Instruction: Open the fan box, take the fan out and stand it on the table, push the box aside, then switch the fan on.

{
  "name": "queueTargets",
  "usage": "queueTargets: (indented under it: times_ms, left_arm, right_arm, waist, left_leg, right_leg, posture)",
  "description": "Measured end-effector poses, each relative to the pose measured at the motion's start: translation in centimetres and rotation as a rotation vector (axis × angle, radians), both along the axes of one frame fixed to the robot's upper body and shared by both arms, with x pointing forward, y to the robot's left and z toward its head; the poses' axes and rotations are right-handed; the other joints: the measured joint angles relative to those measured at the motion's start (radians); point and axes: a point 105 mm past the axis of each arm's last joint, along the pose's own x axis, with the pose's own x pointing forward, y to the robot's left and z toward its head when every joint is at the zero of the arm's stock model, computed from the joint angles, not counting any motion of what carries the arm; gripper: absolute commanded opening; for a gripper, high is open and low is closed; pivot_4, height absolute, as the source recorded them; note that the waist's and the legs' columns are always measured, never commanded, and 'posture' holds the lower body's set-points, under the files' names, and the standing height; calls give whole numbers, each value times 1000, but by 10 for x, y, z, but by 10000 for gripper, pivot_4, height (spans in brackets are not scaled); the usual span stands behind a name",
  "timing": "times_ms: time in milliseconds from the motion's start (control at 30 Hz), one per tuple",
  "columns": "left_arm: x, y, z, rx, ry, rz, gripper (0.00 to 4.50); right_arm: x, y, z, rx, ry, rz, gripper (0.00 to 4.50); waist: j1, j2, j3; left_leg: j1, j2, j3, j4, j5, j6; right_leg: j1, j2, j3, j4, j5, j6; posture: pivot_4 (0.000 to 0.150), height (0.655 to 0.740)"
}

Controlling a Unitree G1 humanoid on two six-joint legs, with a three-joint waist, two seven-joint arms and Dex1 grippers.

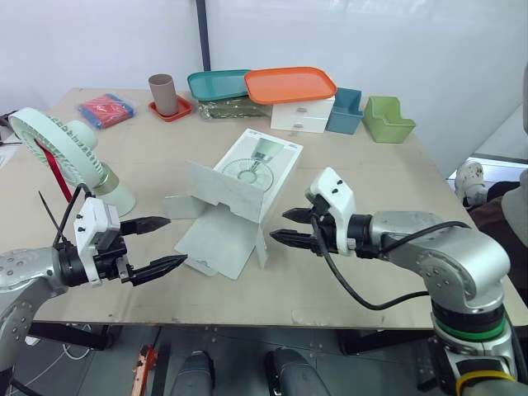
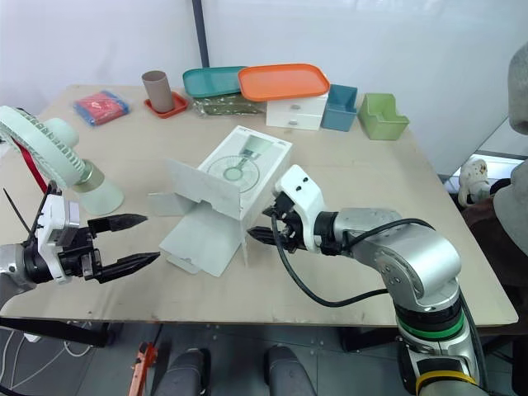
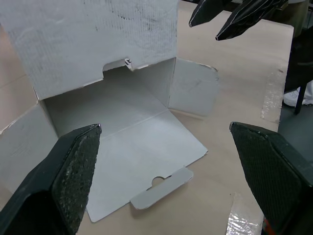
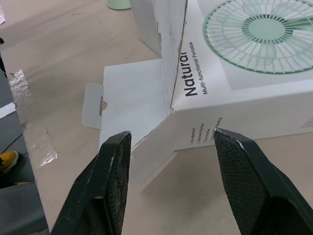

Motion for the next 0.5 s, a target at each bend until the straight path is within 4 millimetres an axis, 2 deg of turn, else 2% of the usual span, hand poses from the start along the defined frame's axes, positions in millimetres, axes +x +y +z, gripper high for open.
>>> queueTargets:
  times_ms: [133, 333, 500]
  left_arm:
    - [4, 3, -16, 47, 18, -11, 44697]
    - [10, -2, -15, 73, -23, -29, 44697]
    - [16, -5, -18, 64, -35, -26, 44697]
  right_arm:
    - [-1, 8, -3, 6, 17, 5, 27237]
    - [0, 21, -18, -47, 54, 27, 27237]
    - [11, 31, -13, -37, 51, 5, 27237]
  waist:
    - [-1, 0, 0]
    - [0, 0, 0]
    - [-1, 0, 0]
  left_leg:
    - [0, 0, 1, 0, 0, 0]
    - [0, 1, 2, 0, 0, 0]
    - [0, 1, 2, 0, 0, 0]
  right_leg:
    - [0, 0, 1, 0, 0, 0]
    - [-1, 0, 1, 0, 0, 0]
    - [-1, 1, 2, 0, 2, 3]
  posture:
    - [1500, 7400]
    - [1500, 7400]
    - [1500, 7400]
